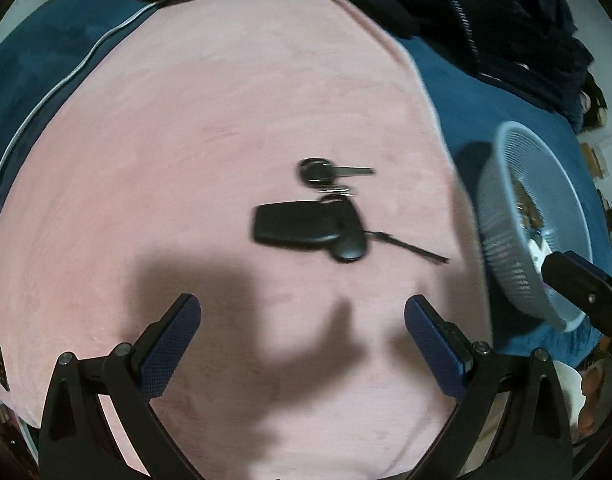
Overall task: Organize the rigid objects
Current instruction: 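Withdraw both grippers from the basket toward the black car keys, then grasp the black key fob with the left gripper while the right gripper grasps the key ring, then carry the key fob with the left gripper while the right gripper carries the keys to the basket, then open both grippers to drop the keys and fob into the basket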
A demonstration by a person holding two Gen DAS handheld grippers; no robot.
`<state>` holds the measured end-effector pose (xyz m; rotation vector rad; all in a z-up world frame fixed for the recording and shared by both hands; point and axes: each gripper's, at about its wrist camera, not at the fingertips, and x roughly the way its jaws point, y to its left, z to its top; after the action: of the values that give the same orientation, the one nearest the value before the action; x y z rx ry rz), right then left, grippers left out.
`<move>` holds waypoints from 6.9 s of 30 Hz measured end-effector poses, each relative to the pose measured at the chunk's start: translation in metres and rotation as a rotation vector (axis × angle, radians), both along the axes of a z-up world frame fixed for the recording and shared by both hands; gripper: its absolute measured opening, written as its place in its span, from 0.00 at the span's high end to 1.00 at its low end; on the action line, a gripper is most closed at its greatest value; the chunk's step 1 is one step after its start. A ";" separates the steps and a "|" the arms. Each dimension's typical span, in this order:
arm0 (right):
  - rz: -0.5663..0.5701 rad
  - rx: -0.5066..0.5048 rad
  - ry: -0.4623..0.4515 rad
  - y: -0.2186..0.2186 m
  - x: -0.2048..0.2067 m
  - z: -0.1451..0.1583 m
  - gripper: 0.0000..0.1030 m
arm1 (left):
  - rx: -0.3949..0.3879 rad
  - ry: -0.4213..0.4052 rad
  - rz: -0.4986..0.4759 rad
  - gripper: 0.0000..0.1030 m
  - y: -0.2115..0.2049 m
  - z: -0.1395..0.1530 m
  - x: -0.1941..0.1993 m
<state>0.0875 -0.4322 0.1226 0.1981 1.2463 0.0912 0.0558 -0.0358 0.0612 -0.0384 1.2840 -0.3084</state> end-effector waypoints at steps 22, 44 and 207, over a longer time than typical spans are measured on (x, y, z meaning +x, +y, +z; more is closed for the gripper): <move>0.428 0.060 -0.022 0.135 0.056 -0.058 0.14 | 0.056 -0.001 0.152 0.01 0.108 -0.033 0.005; 0.387 0.084 -0.016 0.136 0.059 -0.067 0.27 | -0.014 0.027 0.270 0.01 0.145 -0.039 -0.017; -0.191 0.020 -0.123 -0.156 -0.021 0.012 0.65 | -0.078 -0.023 -0.344 0.11 -0.253 0.046 -0.004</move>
<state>0.0667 -0.5877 0.1348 0.3234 1.0991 -0.0489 0.0514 -0.2892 0.1075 0.1207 1.2531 -0.6522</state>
